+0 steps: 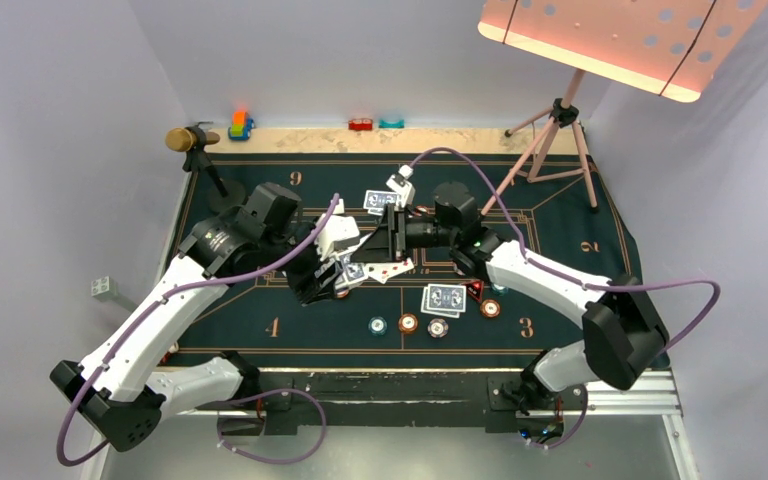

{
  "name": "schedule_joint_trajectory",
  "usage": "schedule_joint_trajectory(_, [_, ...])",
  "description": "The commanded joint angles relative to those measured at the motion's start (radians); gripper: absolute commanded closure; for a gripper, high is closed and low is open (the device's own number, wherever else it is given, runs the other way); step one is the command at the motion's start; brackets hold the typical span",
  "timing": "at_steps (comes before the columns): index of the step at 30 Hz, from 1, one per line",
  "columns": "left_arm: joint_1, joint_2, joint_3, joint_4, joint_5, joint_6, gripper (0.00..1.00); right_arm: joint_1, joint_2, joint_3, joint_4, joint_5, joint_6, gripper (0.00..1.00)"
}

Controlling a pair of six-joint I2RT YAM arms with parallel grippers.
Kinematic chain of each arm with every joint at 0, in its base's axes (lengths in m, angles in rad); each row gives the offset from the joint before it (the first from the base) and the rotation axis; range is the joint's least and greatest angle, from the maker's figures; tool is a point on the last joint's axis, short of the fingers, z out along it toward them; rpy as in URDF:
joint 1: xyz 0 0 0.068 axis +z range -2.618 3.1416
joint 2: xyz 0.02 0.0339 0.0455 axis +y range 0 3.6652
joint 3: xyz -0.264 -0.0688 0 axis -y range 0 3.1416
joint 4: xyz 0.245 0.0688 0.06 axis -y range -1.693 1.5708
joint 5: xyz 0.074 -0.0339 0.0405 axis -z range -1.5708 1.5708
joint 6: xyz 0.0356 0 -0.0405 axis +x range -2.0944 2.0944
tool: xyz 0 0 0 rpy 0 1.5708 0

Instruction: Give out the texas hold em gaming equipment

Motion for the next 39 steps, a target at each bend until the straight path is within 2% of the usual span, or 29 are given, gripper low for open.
schedule_joint_trajectory(1, [0.004, -0.028, 0.041, 0.02, 0.017, -0.005, 1.0, -0.047, -0.069, -0.028, -0.021, -0.006, -0.03, 0.62])
schedule_joint_trajectory(6, [0.004, -0.026, 0.042, 0.022, 0.017, -0.006, 1.0, -0.064, -0.093, -0.027, -0.056, -0.008, -0.05, 0.59])
schedule_joint_trajectory(8, [0.004, -0.026, 0.043, 0.02, 0.015, -0.005, 1.0, -0.063, -0.095, -0.025, -0.06, -0.011, -0.053, 0.5])
schedule_joint_trajectory(11, [0.003, -0.025, 0.044, 0.019, 0.013, -0.004, 1.0, -0.061, -0.097, -0.025, -0.044, -0.011, -0.039, 0.26])
schedule_joint_trajectory(14, [0.003, -0.025, 0.044, 0.02, 0.009, -0.004, 1.0, -0.042, -0.09, -0.016, -0.016, -0.01, -0.025, 0.18])
schedule_joint_trajectory(17, [0.004, -0.022, 0.049, 0.02, 0.009, -0.004, 1.0, -0.014, -0.06, 0.0, -0.022, -0.004, -0.027, 0.17])
schedule_joint_trajectory(20, [0.003, -0.017, 0.056, 0.017, 0.01, -0.004, 1.0, 0.0, -0.03, -0.003, 0.003, -0.009, -0.007, 0.2])
schedule_joint_trajectory(24, [0.003, -0.017, 0.06, 0.013, 0.007, -0.004, 1.0, 0.001, -0.013, -0.006, 0.006, -0.022, 0.007, 0.31])
schedule_joint_trajectory(25, [0.004, -0.016, 0.059, 0.011, 0.007, -0.003, 1.0, -0.004, -0.027, -0.003, -0.02, -0.028, -0.007, 0.38])
schedule_joint_trajectory(32, [0.004, -0.014, 0.059, 0.013, 0.009, -0.006, 1.0, -0.044, -0.088, -0.034, -0.054, -0.02, -0.021, 0.5])
schedule_joint_trajectory(37, [0.004, -0.015, 0.061, 0.012, 0.008, -0.006, 1.0, -0.065, -0.11, -0.048, -0.071, -0.025, -0.026, 0.62])
schedule_joint_trajectory(39, [0.004, -0.015, 0.061, 0.011, 0.006, -0.006, 1.0, -0.074, -0.118, -0.048, -0.081, -0.026, -0.032, 0.7])
